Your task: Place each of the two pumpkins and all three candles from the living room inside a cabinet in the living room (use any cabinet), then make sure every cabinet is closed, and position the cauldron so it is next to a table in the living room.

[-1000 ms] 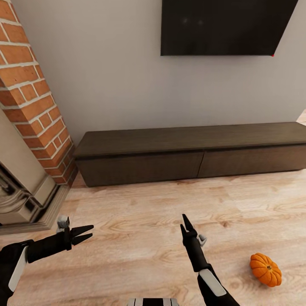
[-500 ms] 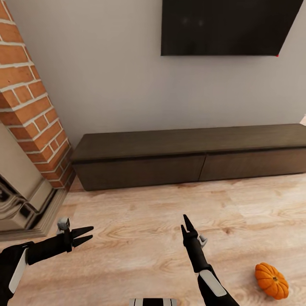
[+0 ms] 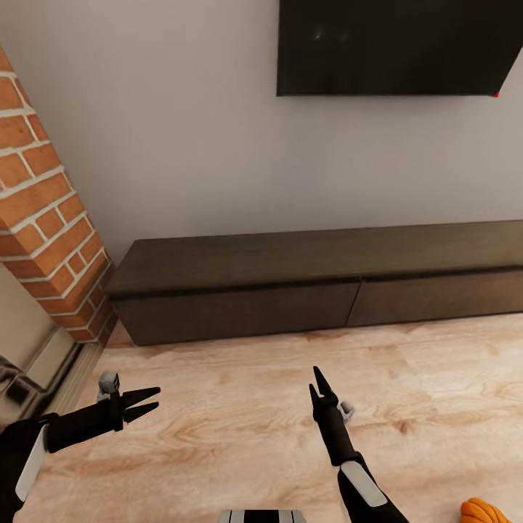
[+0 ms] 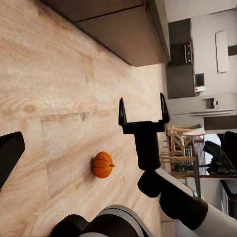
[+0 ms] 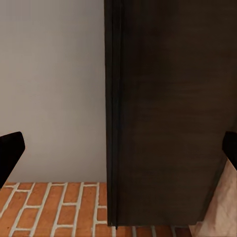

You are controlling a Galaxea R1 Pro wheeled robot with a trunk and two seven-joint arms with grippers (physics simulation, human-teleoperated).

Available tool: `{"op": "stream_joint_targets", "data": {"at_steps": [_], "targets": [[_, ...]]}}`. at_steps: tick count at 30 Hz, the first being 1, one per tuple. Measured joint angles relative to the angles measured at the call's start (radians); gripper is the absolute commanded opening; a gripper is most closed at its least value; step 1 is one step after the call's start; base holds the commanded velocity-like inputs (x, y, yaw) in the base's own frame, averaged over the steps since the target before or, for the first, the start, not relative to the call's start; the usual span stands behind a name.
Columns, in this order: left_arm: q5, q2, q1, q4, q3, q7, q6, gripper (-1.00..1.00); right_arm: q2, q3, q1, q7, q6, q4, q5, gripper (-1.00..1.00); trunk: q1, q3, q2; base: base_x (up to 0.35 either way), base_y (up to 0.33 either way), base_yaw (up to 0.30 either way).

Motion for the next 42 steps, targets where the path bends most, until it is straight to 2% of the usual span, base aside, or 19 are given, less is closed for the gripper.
{"op": "stream_joint_targets", "data": {"at_steps": [20,28,38,42], "targets": [[0.001,0.0,0.0,0.001,-0.001,-0.001,0.0,1.0,0.003,0.004,0.0,0.0,-0.006,-0.003,0.012,1.0,0.0,0.0,0.0,0.293,0.0,0.0],[0.001,0.0,0.0,0.001,-0.002,-0.002,0.0,1.0,0.004,0.001,0.0,0.0,-0.006,-0.003,0.003,1.0,0.0,0.0,0.0,0.259,0.0,0.0],[0.004,-0.001,0.0,0.001,-0.002,-0.005,0.001,1.0,0.005,0.001,0.0,0.0,0.0,-0.003,0.007,1.0,0.0,0.0,0.0,0.199,0.0,0.0],[0.003,-0.012,0.004,0.025,-0.003,-0.012,0.001,1.0,0.005,0.002,0.0,-0.001,0.0,-0.003,0.009,1.0,0.0,0.0,0.0,0.048,0.0,0.0]]}}
